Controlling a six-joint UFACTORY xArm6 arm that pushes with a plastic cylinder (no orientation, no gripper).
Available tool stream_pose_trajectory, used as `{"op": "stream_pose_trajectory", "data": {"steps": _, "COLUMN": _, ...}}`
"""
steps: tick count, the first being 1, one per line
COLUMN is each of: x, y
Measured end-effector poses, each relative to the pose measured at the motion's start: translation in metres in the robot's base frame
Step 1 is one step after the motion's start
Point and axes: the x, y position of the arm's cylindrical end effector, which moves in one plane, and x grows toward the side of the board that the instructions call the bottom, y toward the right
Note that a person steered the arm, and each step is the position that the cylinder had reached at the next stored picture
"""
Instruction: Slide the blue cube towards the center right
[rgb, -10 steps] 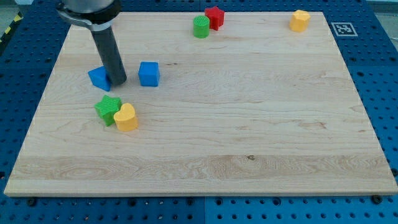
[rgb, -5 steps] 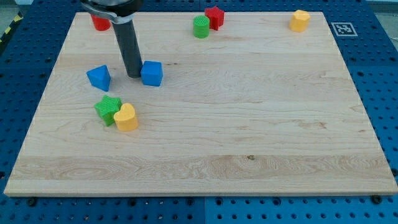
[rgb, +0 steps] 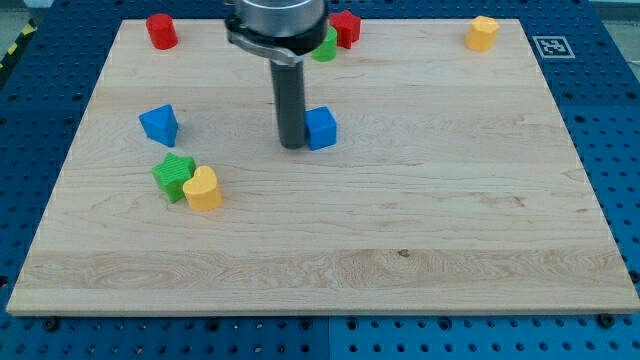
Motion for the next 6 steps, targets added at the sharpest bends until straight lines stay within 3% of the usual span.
{"op": "stream_pose_trajectory", "data": {"steps": 6, "x": -0.050, "y": 0.146}}
